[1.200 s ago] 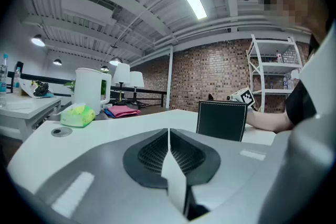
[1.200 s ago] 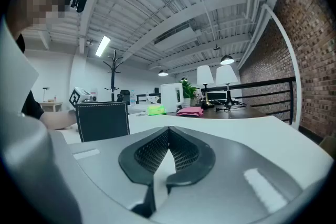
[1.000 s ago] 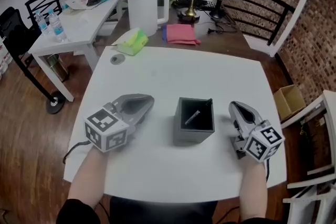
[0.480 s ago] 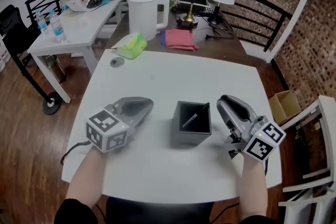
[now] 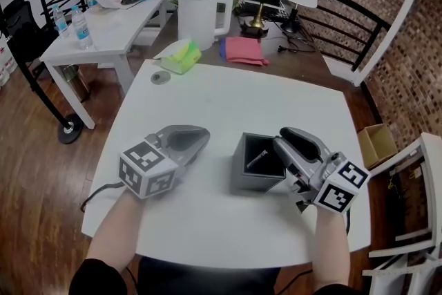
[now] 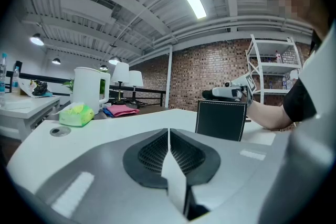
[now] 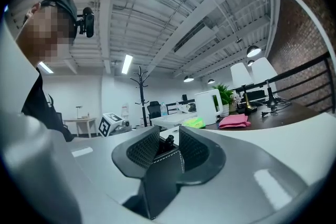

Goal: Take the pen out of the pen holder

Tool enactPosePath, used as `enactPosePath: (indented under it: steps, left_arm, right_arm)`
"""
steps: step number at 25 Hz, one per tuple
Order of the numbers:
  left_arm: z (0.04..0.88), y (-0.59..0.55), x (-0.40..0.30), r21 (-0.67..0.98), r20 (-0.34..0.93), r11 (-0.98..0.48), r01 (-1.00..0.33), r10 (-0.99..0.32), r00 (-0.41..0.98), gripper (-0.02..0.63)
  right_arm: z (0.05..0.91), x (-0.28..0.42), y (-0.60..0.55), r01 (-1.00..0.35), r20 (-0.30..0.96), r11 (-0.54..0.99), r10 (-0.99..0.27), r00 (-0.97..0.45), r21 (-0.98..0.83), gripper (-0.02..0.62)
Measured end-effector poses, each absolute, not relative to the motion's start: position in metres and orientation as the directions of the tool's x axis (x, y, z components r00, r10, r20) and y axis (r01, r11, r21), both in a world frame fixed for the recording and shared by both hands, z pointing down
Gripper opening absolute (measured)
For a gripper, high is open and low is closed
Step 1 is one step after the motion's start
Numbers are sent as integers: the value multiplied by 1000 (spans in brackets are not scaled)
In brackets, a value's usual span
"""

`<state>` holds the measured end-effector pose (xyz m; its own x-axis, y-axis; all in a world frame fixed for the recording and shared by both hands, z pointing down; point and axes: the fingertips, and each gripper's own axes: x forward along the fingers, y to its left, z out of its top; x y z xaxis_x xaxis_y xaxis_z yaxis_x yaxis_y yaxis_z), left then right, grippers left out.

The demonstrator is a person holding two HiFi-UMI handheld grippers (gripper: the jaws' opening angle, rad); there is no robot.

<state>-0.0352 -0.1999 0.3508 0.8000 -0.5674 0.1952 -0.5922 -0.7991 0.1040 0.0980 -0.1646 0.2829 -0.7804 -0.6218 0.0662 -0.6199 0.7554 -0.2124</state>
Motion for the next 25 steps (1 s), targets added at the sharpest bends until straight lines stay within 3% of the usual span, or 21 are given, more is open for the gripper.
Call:
enactPosePath:
  steps: [10, 15, 25]
  left_arm:
    - [351, -200, -36, 105, 200, -800, -591, -565, 801, 12]
    - [352, -200, -36, 106, 200, -800, -590, -565, 801, 12]
    - [352, -200, -35, 106, 200, -801, -590, -564, 801, 12]
  right_arm:
    - [282, 92, -158, -636, 113, 768, -627, -771, -76, 66]
    - [281, 92, -156, -619, 110, 779, -609, -785, -105, 60]
    - [225, 113, -151, -601, -147, 774, -630, -762, -199, 48]
